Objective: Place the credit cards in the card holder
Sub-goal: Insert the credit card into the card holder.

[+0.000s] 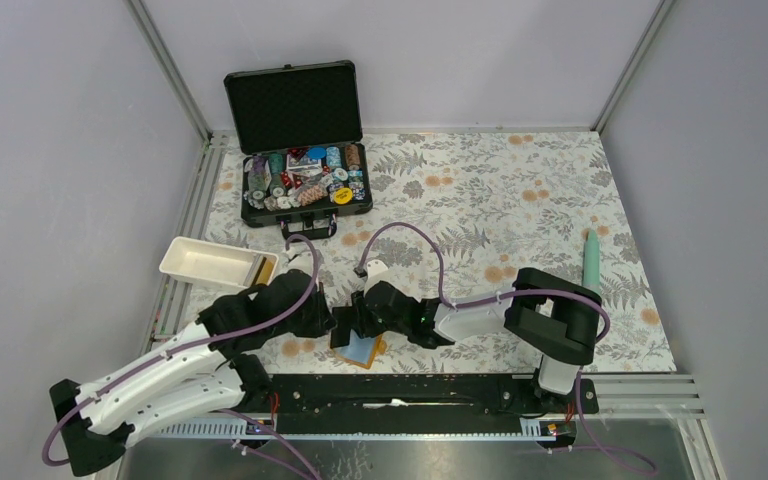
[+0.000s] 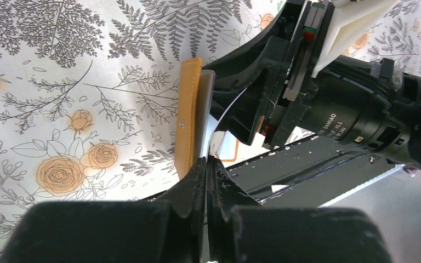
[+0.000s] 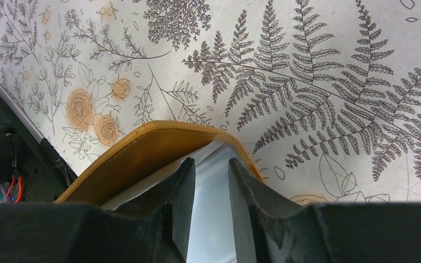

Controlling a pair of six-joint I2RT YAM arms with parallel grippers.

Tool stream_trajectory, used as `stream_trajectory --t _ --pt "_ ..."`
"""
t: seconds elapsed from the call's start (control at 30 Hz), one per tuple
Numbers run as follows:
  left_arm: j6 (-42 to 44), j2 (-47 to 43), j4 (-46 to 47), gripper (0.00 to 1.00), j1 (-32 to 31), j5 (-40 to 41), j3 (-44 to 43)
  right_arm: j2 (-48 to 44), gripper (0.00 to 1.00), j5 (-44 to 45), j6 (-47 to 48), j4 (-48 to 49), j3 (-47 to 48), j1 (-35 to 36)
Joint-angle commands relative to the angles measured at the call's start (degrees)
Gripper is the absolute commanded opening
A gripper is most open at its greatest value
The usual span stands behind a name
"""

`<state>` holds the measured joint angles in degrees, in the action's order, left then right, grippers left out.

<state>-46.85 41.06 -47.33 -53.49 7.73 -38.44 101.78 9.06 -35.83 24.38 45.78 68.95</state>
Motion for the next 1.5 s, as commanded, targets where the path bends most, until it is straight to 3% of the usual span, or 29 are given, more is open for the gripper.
stream_trajectory --t 0.0,0.53,1.07,1.47 --pt "1.21 1.22 -2.46 0.0 0.17 4.23 -1.76 0.79 0.37 -0.45 0.77 -1.77 1.15 -0.3" --pt "1.38 3.6 -2.78 0.0 0.23 7.67 -1.79 -3.8 0.4 -0.57 0.67 -6.75 1.78 -0.48" --pt "5.58 6.75 2.14 0.0 0.2 6.37 -0.62 -15.56 0.62 7.65 -7.38 -26.76 0.08 3.61" --pt "7.74 8.11 2.3 0.0 0.22 5.4 -0.84 -9.37 0.55 14.87 -12.48 -34.49 4.59 7.92"
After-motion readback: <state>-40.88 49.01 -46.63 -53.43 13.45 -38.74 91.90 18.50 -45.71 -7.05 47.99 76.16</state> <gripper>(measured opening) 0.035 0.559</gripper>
